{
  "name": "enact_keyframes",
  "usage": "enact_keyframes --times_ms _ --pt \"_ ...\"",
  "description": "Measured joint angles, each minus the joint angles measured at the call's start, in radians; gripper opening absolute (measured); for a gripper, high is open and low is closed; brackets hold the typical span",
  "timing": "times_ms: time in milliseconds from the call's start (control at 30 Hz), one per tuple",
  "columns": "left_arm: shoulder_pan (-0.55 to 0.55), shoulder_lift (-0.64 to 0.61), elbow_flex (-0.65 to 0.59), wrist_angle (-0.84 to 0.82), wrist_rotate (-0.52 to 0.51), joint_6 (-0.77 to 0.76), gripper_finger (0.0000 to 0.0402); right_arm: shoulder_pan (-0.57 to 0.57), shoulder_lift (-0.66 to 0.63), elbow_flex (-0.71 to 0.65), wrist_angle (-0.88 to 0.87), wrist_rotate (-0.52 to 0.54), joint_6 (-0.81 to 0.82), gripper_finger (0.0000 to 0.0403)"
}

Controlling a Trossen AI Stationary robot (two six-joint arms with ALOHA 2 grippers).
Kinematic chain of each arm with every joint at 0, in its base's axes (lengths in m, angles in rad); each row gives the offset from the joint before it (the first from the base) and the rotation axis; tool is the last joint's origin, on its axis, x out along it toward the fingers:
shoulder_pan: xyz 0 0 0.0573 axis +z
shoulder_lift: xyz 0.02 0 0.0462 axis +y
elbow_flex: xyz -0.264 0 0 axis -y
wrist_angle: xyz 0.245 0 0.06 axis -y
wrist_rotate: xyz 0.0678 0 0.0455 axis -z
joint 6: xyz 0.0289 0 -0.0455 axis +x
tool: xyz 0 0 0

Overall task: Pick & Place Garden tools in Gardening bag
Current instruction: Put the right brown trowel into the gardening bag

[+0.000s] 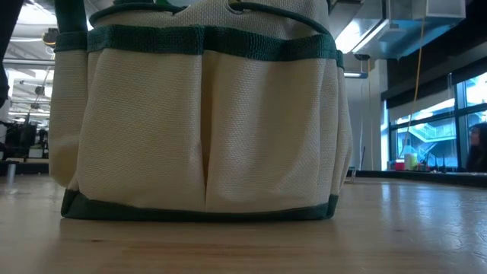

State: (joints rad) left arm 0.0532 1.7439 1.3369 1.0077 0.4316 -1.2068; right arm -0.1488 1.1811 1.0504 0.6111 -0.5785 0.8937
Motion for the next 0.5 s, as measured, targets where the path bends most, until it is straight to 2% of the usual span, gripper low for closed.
enact_keyframes --times_ms 200,300,500 --pt "-0.001 0.000 0.000 0.099 -0.042 0.022 0.0001 -0.002 -0.007 -0.001 -0.010 -0.005 0.022 0.0003" --pt "0.007 0.000 0.000 0.152 -0.058 0.008 0.0016 -0.001 -0.024 -0.001 -0.019 -0.006 0.035 0.0003" --pt "0.034 -0.013 0.001 0.149 -0.107 0.034 0.0032 0.008 -0.076 -0.001 -0.115 -0.001 0.022 0.0002"
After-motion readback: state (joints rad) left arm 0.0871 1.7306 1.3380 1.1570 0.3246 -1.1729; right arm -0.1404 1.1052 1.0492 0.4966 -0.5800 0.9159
